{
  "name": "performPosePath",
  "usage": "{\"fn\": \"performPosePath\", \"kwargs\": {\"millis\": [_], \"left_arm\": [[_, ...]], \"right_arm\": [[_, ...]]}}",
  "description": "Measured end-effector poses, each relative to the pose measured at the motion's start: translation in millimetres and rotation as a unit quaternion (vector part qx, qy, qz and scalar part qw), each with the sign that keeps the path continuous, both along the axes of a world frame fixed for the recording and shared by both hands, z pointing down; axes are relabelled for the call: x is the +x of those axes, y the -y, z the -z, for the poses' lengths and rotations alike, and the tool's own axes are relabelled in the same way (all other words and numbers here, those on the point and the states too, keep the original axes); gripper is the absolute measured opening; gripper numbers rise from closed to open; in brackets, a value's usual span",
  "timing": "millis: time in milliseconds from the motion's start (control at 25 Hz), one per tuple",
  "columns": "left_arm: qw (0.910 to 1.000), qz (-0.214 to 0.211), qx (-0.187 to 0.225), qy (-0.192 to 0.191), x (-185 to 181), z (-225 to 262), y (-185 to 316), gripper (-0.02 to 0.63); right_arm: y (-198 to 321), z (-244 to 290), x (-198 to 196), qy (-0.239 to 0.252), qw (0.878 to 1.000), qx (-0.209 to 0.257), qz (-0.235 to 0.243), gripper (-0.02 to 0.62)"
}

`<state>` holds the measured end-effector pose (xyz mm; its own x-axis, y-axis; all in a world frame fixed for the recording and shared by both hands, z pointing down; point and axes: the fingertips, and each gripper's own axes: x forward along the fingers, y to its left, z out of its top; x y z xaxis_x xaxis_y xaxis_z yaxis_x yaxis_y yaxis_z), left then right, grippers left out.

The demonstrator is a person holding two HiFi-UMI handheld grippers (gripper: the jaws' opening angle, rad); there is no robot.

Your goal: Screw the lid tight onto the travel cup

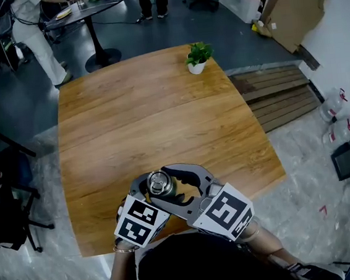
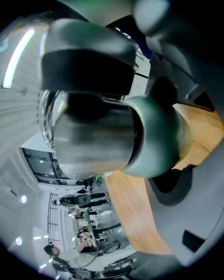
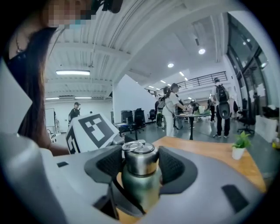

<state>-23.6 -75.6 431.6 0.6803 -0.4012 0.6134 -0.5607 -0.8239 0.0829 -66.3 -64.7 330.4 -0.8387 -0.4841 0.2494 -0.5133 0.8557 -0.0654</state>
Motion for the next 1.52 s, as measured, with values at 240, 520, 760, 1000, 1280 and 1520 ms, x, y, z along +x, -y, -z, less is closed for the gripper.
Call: {"fn": "performPosePath", "kwargs": {"millis": [240, 520, 760, 1000, 1280, 1520], "left_arm": [[0.9926, -0.095, -0.047, -0.059, 10, 10, -27, 0.394], [1.0000, 0.001, -0.006, 0.008, 2, -2, 1, 0.394], [0.9929, -0.092, -0.055, -0.050, 14, 3, -26, 0.394], [0.9999, -0.008, -0.007, 0.008, 4, -1, -2, 0.394], [0.9914, -0.118, -0.043, -0.038, 9, 9, -30, 0.394], [0.9998, -0.003, 0.011, 0.018, -1, 4, 1, 0.394]], "right_arm": [[-11, 1, 1, 0.026, 0.996, -0.040, 0.072, 0.267], [5, -8, 3, -0.020, 1.000, 0.004, -0.022, 0.265], [-7, -7, 2, 0.002, 0.998, -0.029, 0.052, 0.265], [4, -6, 4, -0.022, 0.999, 0.010, -0.022, 0.265], [-11, -2, -4, 0.002, 0.998, -0.014, 0.057, 0.267], [4, -6, -1, -0.032, 0.999, 0.020, -0.032, 0.266]]}}
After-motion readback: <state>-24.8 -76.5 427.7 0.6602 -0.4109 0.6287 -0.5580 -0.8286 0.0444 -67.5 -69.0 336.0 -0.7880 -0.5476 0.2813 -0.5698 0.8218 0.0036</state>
